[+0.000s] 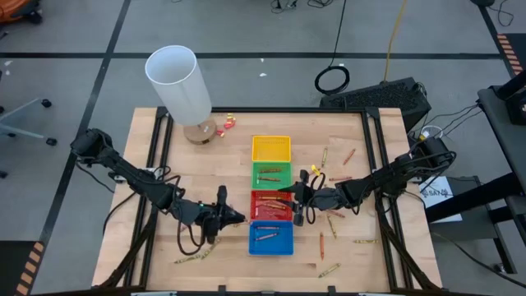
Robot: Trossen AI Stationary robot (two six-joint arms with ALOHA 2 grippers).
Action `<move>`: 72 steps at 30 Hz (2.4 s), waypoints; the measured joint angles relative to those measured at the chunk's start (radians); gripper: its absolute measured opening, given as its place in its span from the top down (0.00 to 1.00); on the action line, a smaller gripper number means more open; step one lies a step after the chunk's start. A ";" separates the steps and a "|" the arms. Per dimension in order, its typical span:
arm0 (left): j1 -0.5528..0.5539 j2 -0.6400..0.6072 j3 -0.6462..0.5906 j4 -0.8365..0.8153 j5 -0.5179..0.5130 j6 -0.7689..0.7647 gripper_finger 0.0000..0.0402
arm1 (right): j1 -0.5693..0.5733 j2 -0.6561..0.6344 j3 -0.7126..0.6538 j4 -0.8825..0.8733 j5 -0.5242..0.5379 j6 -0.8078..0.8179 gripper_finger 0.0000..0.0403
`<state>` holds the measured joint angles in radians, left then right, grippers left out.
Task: Sort crayons
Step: Put the red crayon into the blue bin
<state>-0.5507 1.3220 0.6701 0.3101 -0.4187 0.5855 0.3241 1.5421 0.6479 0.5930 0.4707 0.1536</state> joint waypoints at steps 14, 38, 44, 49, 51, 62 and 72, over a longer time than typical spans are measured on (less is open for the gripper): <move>-0.001 0.110 0.000 0.175 0.045 -0.284 0.94 | 0.000 0.000 0.000 0.000 0.000 0.014 0.66; 0.028 0.448 0.219 0.297 0.132 -0.606 0.94 | 0.000 0.000 0.000 -0.008 0.000 0.011 0.66; 0.036 0.496 0.235 0.291 0.130 -0.607 0.94 | 0.000 0.000 0.000 -0.008 0.000 0.011 0.66; 0.054 0.518 0.235 0.282 0.126 -0.633 0.94 | 0.000 0.000 0.000 -0.008 0.000 0.011 0.66; 0.055 0.518 0.234 0.278 0.125 -0.634 0.94 | 0.000 0.000 0.000 -0.008 -0.001 0.014 0.66; 0.054 0.518 0.235 0.258 0.126 -0.660 0.94 | 0.000 0.000 0.000 -0.008 0.000 0.017 0.66; 0.056 0.518 0.234 0.225 0.117 -0.708 0.92 | 0.000 0.000 0.000 -0.008 -0.001 0.030 0.66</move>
<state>-0.4946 1.8400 0.9043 0.5346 -0.3012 -0.1229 0.3244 1.5425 0.6476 0.5850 0.4702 0.1836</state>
